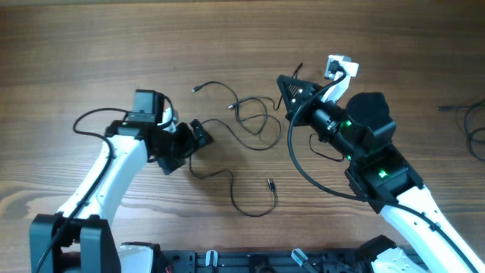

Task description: Untangle cables

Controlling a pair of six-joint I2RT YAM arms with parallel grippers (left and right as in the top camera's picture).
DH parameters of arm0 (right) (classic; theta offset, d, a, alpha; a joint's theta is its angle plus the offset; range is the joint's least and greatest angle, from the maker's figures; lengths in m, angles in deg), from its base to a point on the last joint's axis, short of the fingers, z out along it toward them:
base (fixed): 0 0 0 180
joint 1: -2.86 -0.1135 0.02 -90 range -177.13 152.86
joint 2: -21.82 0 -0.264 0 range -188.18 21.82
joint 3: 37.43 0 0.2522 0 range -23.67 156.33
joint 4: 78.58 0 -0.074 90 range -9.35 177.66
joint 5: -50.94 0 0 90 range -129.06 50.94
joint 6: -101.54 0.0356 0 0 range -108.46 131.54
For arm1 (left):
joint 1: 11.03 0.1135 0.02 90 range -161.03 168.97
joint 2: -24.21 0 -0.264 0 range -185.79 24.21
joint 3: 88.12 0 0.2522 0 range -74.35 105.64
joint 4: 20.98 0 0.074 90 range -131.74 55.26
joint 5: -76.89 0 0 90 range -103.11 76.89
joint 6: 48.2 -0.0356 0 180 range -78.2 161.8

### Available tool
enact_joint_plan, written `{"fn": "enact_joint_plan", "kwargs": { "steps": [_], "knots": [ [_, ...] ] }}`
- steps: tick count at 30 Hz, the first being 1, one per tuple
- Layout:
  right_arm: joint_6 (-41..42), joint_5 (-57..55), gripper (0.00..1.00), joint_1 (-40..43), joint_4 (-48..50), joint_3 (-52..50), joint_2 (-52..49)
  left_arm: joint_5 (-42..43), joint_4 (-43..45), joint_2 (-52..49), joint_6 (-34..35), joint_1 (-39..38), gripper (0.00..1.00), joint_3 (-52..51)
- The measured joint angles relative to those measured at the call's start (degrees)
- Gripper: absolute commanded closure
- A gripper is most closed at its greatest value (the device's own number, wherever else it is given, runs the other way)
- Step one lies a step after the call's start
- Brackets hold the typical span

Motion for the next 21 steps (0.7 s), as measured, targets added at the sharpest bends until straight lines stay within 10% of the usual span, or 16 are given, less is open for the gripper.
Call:
{"fn": "enact_joint_plan", "kwargs": {
  "steps": [21],
  "knots": [
    [-8.1,-7.6,0.96,0.0,-12.6,0.0,0.0,-10.1,-6.9,0.0,29.0,-12.2,0.04,-1.1]
  ]
}}
